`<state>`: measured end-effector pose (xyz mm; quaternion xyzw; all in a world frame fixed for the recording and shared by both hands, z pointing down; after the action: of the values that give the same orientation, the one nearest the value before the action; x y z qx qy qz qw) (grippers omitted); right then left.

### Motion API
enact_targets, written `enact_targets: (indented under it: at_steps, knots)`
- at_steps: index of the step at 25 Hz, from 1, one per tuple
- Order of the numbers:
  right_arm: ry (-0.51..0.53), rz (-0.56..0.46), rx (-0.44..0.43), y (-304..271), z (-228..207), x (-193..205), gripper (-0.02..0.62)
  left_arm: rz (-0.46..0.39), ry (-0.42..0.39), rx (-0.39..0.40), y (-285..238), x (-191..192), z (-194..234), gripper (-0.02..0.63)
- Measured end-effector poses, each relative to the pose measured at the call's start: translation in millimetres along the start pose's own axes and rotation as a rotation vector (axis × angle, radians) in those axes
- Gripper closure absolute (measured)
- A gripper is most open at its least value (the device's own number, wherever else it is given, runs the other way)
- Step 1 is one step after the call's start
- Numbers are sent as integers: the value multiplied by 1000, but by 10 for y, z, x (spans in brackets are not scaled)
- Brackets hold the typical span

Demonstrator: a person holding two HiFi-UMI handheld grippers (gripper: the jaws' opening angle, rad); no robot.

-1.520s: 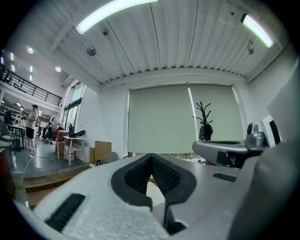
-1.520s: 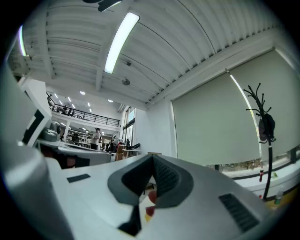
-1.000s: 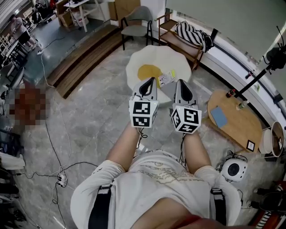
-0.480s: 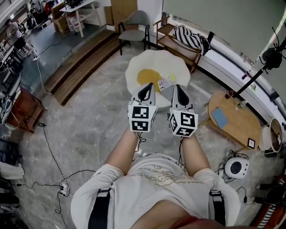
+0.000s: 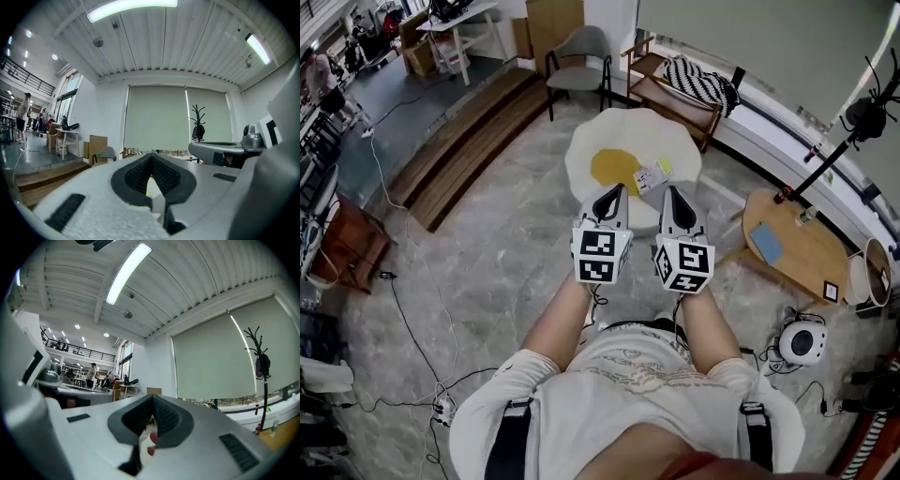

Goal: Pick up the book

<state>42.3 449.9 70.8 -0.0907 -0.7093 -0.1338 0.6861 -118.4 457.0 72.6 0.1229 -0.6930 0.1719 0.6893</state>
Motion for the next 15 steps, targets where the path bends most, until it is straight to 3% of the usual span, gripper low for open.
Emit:
enact_targets:
  at_steps: [10,15]
  knots:
    - [2,-1,4,-233,5,74,571,5,-20,15,-116,44,144,589]
    - [12,-16,-12,-567,-132,137,571,1,-44,6,-432,44,245,589]
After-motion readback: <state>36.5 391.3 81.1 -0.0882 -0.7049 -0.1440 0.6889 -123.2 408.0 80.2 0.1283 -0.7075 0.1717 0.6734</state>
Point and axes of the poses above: the fingertips, and each gripper's own axes: y backward along the fingers, z to its left, x out of its underside, the point moved 8 cm from there along y, backward along the fingers, and after that the axes turned 6 degrees about x, right-handed, at the moved point
